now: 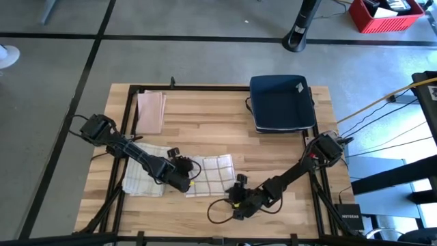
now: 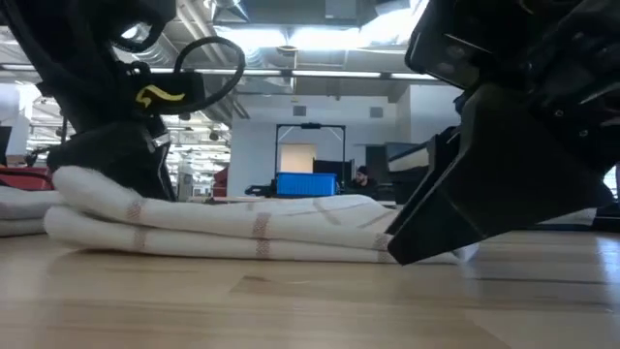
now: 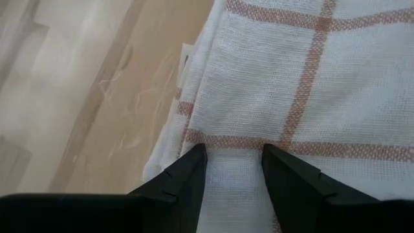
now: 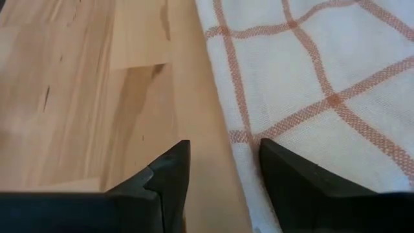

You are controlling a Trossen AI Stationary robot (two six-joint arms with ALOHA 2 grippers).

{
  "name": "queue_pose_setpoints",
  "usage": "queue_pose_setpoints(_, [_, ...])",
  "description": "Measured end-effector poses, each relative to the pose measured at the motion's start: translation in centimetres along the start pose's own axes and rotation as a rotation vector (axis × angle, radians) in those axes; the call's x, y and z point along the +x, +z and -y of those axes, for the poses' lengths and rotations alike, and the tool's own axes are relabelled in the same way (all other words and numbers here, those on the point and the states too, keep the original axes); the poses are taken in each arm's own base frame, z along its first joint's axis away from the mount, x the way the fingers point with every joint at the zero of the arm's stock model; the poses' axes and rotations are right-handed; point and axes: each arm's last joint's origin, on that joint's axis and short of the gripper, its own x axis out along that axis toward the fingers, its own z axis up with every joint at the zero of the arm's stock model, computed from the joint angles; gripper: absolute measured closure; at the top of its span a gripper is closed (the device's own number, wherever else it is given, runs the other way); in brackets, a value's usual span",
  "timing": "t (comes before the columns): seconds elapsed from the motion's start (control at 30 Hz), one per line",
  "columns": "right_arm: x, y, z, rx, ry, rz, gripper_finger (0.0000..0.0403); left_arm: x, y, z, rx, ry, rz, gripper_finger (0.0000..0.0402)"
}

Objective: Fold towel
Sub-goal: Fold the white squared towel, then move the white squared towel to the top

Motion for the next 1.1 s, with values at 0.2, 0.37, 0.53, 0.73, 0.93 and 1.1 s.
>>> queue_pose_setpoints(0.2, [-2.3, 3.0, 0.2, 0.040, -0.007, 0.066, 0.0217, -2.6, 2.4, 0.4, -0.011, -0.103, 0.065, 0.0254])
queue_pose_setpoints(0.37, [-4.2, 4.7, 1.2, 0.084, -0.099, 0.127, 0.0217, -4.4, 3.8, 0.1, 0.012, -0.125, 0.144, 0.0254])
queue_pose_setpoints(0.53, [-2.2, 4.2, 2.8, 0.161, -0.140, 0.057, 0.0217, -3.1, 2.8, -0.2, 0.061, -0.047, 0.135, 0.0254])
queue_pose_setpoints(0.73, [0.7, 3.0, 5.2, 0.110, -0.192, -0.076, 0.0217, -1.3, 0.5, 0.1, -0.010, -0.106, -0.010, 0.0254])
queue_pose_setpoints(0.93, [2.2, 4.8, 9.9, -0.092, -0.319, -0.109, 0.0217, -1.7, -0.4, 0.7, -0.115, -0.138, -0.052, 0.0254])
queue_pose_setpoints(1.1, [3.4, 6.5, 15.2, -0.227, -0.402, -0.151, 0.0217, -2.7, 0.3, 0.5, -0.142, -0.161, -0.036, 0.0254])
